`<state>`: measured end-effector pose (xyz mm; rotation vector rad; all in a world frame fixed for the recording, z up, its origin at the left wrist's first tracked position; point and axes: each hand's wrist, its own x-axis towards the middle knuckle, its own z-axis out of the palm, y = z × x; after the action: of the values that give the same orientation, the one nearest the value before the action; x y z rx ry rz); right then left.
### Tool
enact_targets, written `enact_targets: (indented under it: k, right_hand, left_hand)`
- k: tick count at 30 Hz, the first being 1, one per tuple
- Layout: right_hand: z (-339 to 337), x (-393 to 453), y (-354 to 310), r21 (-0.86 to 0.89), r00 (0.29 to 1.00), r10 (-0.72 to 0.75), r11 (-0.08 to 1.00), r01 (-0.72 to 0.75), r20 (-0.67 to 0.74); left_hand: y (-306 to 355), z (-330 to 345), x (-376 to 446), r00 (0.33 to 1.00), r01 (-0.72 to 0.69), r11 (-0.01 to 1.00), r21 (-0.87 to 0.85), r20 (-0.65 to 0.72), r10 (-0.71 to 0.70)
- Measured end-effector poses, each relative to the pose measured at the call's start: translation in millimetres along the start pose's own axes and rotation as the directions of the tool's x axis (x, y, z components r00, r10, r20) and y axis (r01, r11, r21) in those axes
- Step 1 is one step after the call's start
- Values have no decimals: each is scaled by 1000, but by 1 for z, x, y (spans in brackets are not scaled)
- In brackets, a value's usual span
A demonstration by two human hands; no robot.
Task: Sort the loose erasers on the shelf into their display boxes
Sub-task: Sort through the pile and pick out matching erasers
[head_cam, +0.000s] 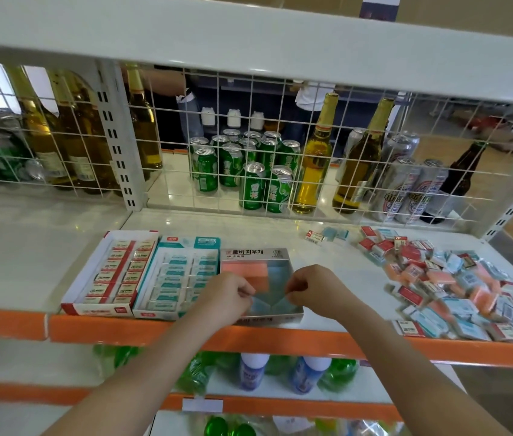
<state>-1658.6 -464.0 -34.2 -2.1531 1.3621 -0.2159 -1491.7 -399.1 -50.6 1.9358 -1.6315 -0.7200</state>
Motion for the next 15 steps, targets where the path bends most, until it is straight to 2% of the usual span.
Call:
enact_targets:
  k: [3,6,10,15]
  right_hand:
    - [-1,-3,0,-81,997,-47,996,43,-55]
    - [-4,-6,0,-148,996,-88,986,84,-25]
    - [-4,-10,0,-306,983,-153,935,176,97]
    - [-3,-13,-1,-424,964,-212,867,261,159]
  left_hand:
    - [1,1,-3,999,-44,999,21,-27,45]
    - [2,-1,-7,996,-89,992,90,-18,91]
    - [5,-5,-9,980,-185,934,307,127,152]
    - [6,-9,-9,955,-248,873,421,258,147]
